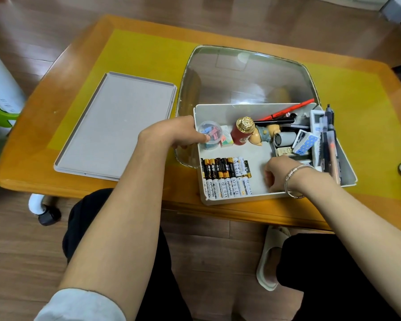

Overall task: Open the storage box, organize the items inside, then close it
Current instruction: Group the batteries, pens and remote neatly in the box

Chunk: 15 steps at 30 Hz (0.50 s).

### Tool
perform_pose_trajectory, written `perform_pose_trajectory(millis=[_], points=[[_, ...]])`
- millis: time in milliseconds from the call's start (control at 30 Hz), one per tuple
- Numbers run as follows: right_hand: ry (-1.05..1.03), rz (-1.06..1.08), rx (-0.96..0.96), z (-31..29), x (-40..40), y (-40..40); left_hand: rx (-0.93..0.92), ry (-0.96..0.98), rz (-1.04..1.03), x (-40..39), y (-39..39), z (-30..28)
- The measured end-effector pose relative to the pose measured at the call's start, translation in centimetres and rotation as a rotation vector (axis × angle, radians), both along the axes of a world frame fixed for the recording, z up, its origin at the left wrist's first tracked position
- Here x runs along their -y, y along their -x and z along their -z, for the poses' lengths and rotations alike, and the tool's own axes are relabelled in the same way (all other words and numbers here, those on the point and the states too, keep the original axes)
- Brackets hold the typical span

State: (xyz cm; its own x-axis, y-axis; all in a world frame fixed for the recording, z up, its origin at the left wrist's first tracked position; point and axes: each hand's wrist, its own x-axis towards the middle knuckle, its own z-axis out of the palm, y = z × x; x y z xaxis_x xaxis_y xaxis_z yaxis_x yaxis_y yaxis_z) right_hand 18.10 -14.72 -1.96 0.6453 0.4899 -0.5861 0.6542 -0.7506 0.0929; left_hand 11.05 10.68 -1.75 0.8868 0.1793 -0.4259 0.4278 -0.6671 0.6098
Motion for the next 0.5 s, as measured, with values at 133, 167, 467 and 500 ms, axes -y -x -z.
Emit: perform_pose_trajectory(millis=[133, 167, 467, 500], points=[[-0.010, -0.020, 0.041, 0.29, 0.04, -0.03, -0.005, 0.000, -0.003, 0.02, -0.01, -0.01], [-0.035, -0.017, 0.052, 0.35, 0.07, -0.06, -0.005, 0.000, -0.002, 0.04, -0.01, -0.03], [-0.453, 0.120, 0.014, 0.77, 0.23, -0.19, -0.013, -0.023, 0.016, -0.01, -0.12, 0.01], [-0.496, 0.119, 0.021, 0.88, 0.12, -0.12, -0.013, -0.024, 0.017, -0.01, -0.12, 0.01]])
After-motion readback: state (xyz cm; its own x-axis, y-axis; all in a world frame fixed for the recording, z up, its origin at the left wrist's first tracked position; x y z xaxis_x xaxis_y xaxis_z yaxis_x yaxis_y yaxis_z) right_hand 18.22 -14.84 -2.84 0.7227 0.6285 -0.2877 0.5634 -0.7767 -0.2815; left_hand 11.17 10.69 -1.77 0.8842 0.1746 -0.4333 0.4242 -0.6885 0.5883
